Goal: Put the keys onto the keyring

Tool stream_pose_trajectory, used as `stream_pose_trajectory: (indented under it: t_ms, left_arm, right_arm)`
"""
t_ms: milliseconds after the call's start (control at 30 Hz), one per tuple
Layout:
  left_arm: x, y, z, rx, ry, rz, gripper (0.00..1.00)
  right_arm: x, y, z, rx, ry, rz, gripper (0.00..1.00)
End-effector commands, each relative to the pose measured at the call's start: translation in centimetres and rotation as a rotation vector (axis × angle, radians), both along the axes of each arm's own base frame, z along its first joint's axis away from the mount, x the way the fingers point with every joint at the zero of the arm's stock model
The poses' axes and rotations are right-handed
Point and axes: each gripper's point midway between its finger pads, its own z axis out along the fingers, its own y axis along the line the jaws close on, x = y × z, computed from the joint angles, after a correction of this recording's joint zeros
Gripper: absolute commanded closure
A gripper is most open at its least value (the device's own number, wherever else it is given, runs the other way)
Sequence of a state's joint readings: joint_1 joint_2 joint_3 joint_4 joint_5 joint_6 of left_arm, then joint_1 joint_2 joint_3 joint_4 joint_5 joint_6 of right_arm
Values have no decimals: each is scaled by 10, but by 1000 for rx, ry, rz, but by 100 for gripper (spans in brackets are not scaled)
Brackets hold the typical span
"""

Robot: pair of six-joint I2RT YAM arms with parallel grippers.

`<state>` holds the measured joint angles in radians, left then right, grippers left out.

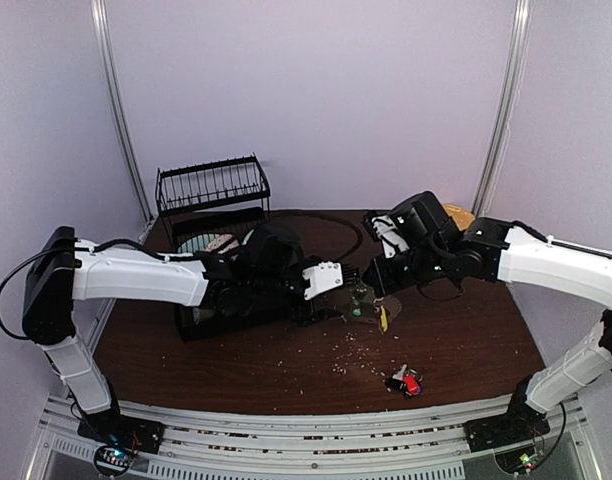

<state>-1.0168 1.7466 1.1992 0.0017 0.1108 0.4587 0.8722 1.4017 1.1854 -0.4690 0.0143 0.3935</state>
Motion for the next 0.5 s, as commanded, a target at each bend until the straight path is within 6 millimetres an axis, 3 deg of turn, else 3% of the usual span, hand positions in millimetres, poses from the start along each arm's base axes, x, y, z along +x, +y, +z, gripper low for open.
stream_pose_trajectory:
  t_ms: [0, 167, 333, 467]
  left_arm:
    - [-25, 2, 77, -246, 171, -251, 23]
    - [-43, 16, 125, -396, 208, -380, 26]
    - [-45, 18, 138, -465, 211, -380, 61]
    - [-45, 21, 150, -576, 214, -350, 65]
  right_arm:
    - [-25, 10, 31, 41, -98, 250, 100]
    - [-50, 15, 51, 97, -194, 426, 100]
    - [-60, 22, 81, 188, -307, 513, 100]
    - [-71, 32, 112, 325, -403, 576, 100]
